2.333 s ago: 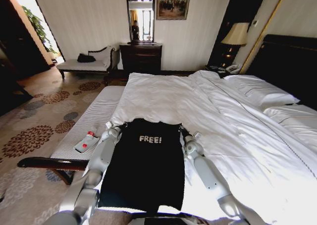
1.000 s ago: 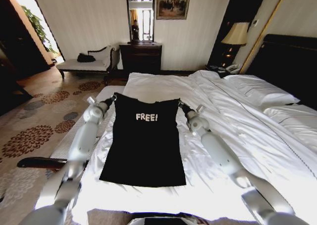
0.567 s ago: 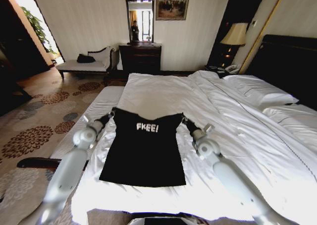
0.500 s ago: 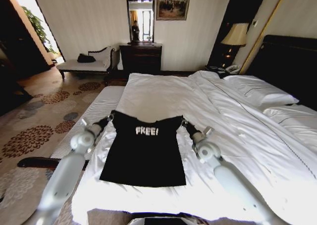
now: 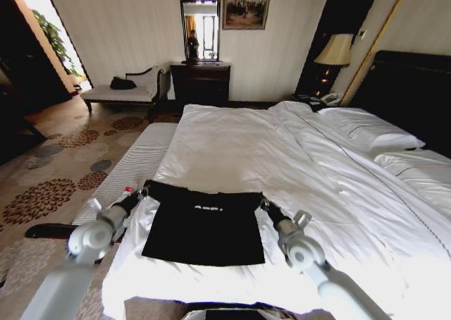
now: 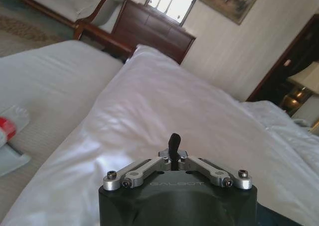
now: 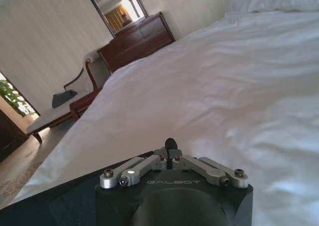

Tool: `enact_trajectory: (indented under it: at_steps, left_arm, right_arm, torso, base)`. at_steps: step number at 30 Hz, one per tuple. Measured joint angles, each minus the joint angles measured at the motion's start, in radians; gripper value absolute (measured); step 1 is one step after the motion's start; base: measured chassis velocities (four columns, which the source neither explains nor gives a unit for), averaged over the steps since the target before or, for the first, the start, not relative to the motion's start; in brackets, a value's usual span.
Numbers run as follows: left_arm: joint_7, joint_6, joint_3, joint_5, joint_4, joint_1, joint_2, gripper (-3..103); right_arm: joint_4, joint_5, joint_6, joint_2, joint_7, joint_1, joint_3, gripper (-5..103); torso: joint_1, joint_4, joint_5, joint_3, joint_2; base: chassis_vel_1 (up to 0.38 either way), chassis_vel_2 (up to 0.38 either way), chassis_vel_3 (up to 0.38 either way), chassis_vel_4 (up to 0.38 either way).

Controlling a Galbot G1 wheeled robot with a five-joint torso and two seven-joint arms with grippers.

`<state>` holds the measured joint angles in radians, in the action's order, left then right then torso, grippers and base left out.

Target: Fold the clothes on the bed.

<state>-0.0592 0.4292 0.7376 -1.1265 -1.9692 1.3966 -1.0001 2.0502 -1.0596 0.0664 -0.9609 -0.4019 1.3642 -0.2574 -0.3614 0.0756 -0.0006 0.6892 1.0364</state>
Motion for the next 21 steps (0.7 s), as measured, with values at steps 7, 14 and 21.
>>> enact_trajectory:
  at_steps: [7,14,21]
  left_arm:
    - [-0.013,0.041,0.053,0.008,-0.032,0.089,-0.024,1]
    - [-0.020,0.092,0.045,0.090,-0.044,0.151,-0.032,1]
    - [-0.016,0.110,0.040,0.140,-0.022,0.178,-0.032,1]
  right_arm:
    - [0.023,0.024,-0.015,-0.025,-0.007,0.088,-0.013,0]
    - [0.009,0.080,-0.042,-0.042,-0.008,0.169,-0.005,0]
    - [-0.036,0.125,-0.062,-0.065,-0.007,0.194,0.015,0]
  torso:
    - [0.000,-0.0001,-0.0001,0.000,0.000]
    - [0.000,0.0001,-0.0001,0.000,0.000]
    - [0.000,0.0001,0.0000,0.000,0.000]
  base:
    - [0.000,0.000,0.000,0.000]
    - [0.000,0.000,0.000,0.000]
    - [0.000,0.000,0.000,0.000]
